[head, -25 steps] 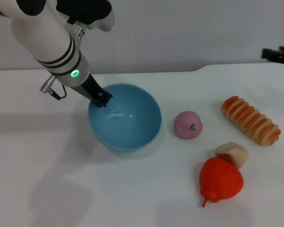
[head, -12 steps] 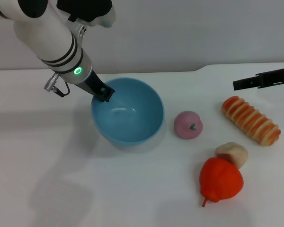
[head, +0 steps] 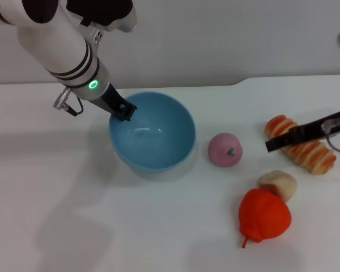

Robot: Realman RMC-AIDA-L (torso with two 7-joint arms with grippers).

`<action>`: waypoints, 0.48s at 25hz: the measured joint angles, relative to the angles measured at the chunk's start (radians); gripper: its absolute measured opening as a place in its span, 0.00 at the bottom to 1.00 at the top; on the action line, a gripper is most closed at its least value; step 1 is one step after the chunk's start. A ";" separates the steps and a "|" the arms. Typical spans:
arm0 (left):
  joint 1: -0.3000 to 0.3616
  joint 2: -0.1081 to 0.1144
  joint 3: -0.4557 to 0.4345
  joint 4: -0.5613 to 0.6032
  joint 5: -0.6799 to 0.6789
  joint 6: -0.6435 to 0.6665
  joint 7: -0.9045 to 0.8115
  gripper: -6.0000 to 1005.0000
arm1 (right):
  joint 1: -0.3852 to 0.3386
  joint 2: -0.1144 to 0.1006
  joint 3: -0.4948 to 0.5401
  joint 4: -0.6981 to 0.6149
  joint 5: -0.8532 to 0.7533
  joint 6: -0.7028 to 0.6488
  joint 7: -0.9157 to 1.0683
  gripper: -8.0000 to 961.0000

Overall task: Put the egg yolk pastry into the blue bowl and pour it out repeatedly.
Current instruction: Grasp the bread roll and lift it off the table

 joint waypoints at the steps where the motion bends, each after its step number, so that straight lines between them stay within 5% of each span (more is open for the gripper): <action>1: 0.000 0.000 0.000 0.001 0.000 0.001 0.000 0.01 | 0.006 0.008 0.000 0.011 -0.017 0.001 0.000 0.57; 12: 0.002 -0.001 0.001 0.001 0.000 0.003 0.000 0.01 | 0.042 0.033 0.000 0.116 -0.046 -0.004 -0.004 0.56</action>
